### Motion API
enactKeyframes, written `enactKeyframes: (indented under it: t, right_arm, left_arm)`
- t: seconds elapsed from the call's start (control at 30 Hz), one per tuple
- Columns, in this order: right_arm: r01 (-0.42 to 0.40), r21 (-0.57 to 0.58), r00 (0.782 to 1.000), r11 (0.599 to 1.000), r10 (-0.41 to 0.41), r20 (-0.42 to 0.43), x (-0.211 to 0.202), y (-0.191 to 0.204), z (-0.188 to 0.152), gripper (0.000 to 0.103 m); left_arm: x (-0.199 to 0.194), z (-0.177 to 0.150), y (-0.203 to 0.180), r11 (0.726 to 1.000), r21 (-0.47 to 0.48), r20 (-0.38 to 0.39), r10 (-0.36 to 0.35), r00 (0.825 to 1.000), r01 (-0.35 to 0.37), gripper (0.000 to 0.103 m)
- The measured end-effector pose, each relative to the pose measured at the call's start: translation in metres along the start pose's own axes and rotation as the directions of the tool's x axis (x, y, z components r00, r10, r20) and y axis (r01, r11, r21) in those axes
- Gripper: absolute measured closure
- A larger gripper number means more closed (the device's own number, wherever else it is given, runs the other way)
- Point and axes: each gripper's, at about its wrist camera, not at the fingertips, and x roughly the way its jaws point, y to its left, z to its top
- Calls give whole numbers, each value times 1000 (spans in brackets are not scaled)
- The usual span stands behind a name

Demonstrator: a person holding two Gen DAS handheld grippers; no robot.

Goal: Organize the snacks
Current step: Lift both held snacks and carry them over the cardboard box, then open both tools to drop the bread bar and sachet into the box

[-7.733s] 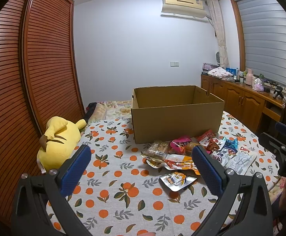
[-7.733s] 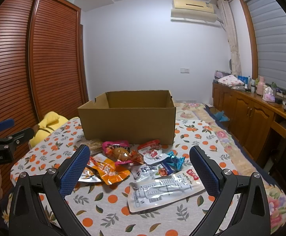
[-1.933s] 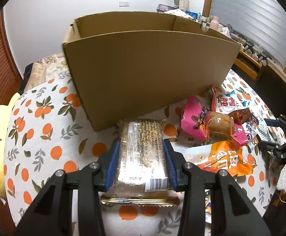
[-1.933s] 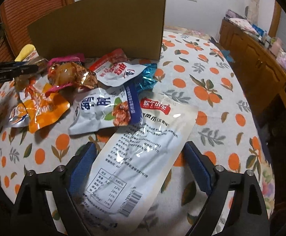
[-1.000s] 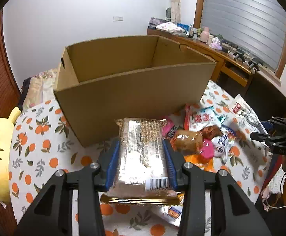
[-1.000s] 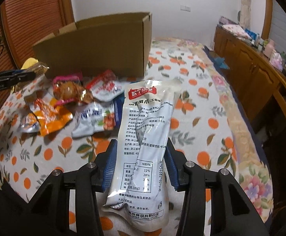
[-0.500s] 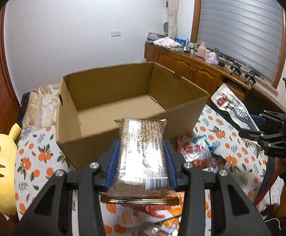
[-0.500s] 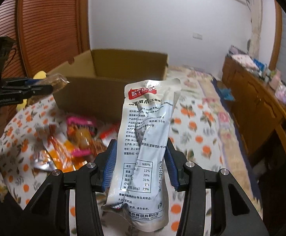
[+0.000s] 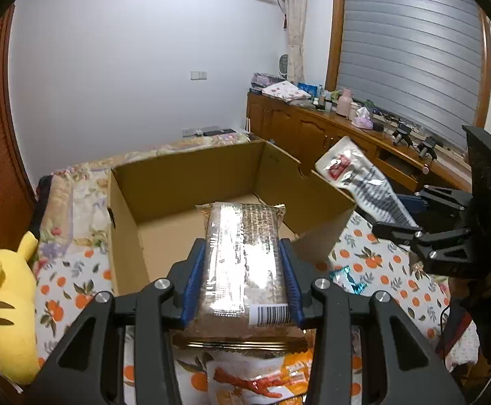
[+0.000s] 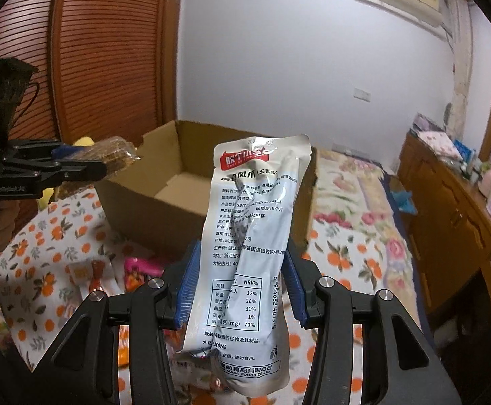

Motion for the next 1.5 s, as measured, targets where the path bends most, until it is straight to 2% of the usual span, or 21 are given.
enactKeyframes:
  t: [0.27, 0.57, 0.97, 1.5]
  right_arm:
    - [-49, -45, 998, 998, 51, 44, 26, 4, 39, 56]
    - [-77, -71, 995, 995, 81, 58, 63, 2, 74, 55]
    - [-77, -56, 997, 995, 77, -6, 114, -5, 75, 54]
    - [-80, -39, 995, 996, 77, -70, 137, -1, 68, 52]
  left_arm:
    - [16, 28, 9, 997, 18, 21, 72, 997, -73, 62]
    - [47, 40, 26, 993, 10, 2, 115, 993, -115, 62]
    - [82, 33, 42, 986, 4, -41, 167, 985, -167, 62]
    - [104, 26, 47, 979, 14, -79, 206, 975, -205, 57]
